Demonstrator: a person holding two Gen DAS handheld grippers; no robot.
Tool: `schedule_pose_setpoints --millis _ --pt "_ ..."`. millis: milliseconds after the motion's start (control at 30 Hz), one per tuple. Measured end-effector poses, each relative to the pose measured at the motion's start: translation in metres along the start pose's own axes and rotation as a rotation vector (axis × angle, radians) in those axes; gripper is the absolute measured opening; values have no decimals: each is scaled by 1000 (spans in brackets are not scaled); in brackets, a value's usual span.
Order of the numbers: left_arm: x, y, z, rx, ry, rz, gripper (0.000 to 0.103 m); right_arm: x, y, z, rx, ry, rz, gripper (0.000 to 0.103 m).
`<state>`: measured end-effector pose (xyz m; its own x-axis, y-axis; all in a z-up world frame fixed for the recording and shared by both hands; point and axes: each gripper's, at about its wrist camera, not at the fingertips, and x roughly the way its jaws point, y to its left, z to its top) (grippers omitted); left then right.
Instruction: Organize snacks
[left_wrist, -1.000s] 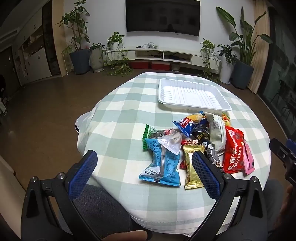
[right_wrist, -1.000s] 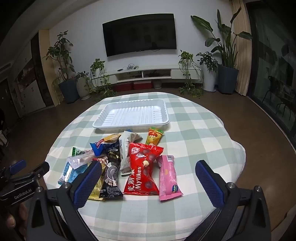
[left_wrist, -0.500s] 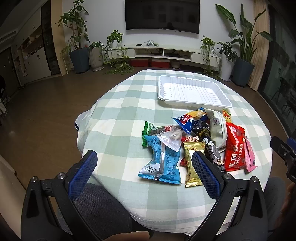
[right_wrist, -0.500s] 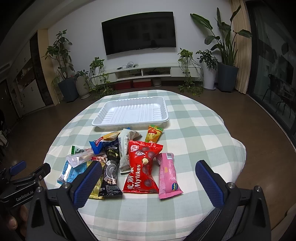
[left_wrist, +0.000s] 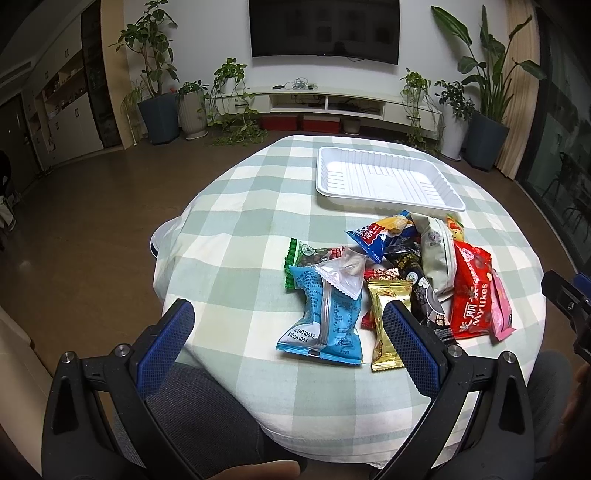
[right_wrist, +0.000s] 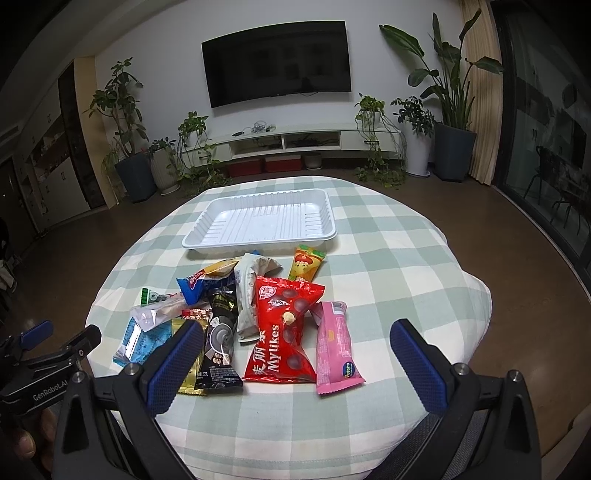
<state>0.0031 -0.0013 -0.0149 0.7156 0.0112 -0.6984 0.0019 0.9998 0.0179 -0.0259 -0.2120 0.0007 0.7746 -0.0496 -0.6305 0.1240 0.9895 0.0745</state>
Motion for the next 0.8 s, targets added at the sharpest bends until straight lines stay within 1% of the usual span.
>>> schedule_pose_setpoints --millis 300,333,600,800 --pt "0 0 0 -2 1 -1 103 0 0 1 0 5 1 103" --pt "0 0 -1 -1 1 -1 103 2 0 -4 1 5 1 103" --pt "4 2 -4 -5 8 1 103 5 -1 -10 3 11 -3 103" --pt "4 1 -5 -5 10 3 103 5 -1 -8 4 12 -2 103"
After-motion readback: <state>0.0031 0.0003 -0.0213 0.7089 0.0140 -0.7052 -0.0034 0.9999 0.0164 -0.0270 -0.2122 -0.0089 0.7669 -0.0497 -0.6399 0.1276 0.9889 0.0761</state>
